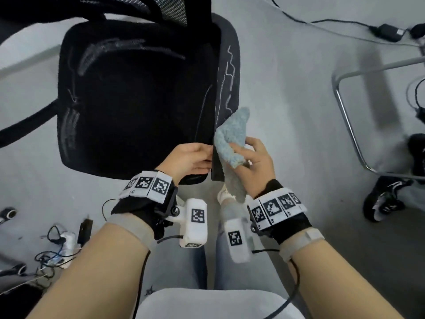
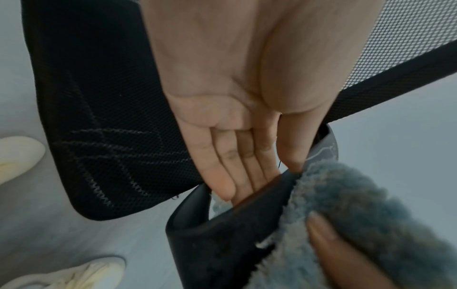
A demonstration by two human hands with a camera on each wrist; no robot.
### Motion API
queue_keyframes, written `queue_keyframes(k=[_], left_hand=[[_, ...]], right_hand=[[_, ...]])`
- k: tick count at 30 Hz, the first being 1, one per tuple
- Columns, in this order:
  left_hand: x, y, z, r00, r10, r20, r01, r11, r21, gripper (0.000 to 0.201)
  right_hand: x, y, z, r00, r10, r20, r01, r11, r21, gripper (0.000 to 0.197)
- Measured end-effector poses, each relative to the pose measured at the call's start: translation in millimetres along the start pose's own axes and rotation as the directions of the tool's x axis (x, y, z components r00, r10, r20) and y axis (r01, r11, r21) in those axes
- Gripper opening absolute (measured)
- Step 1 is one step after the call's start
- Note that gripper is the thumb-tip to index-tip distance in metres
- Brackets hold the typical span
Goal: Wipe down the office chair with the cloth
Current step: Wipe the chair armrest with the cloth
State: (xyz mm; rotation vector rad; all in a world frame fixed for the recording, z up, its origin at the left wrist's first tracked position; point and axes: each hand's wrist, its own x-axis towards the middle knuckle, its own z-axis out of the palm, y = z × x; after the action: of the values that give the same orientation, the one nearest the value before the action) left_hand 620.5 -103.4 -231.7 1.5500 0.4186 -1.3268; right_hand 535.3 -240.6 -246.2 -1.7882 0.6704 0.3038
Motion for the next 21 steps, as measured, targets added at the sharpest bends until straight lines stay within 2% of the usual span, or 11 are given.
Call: queue_keyframes(k=[3,6,10,12,14,17,20,21], left_hand=[[8.4,-6.9,-3.7,1.0,-0.012,0.006,0.011,0.999,0.039,0.015],[11.5,-8.3,-7.8,0.999,0.0,0.045,-0.003,0.997,0.077,0.018],[12.7,-1.3,-12.7,0.995,-0.013,0.098,0.0,0.991,0.136,0.022],[14.8,8.6,-12.9,0.995,0.005,0.104,-0.023,0.985,0.171,0.021],[19.0,22.3,-11.9,0.993,0.091,0.07,-0.102,0.981,0.163,0.014],[28.0,37.9,-11.5,0.986,0.164,0.038,-0.168,0.965,0.202,0.025],[32.5,37.0,-11.7,0.986,0.161,0.033,-0.163,0.926,0.34,0.022],[33.8,35.9,-12.7,0.988,0.149,0.033,-0.151,0.924,0.351,0.02]], right_hand=[[6.0,-6.6,2.0,0.994,-0.111,-0.009,0.107,0.98,-0.168,0.037],[32.1,-16.3,-1.0,0.987,-0.149,-0.053,0.135,0.968,-0.211,0.032],[72.3,-29.9,-6.0,0.975,-0.116,-0.19,0.075,0.975,-0.209,0.025],[72.8,-28.9,-4.0,0.973,-0.094,-0.212,0.058,0.984,-0.17,0.025],[57.1,-23.6,-0.3,0.978,-0.061,-0.199,0.038,0.992,-0.121,0.024],[38.4,-16.8,-1.2,0.988,-0.033,-0.15,0.021,0.997,-0.077,0.025],[66.8,-32.1,-11.7,0.991,-0.029,-0.131,0.011,0.991,-0.137,0.01],[83.0,-38.2,-15.3,0.99,-0.031,-0.138,0.015,0.993,-0.115,0.02]])
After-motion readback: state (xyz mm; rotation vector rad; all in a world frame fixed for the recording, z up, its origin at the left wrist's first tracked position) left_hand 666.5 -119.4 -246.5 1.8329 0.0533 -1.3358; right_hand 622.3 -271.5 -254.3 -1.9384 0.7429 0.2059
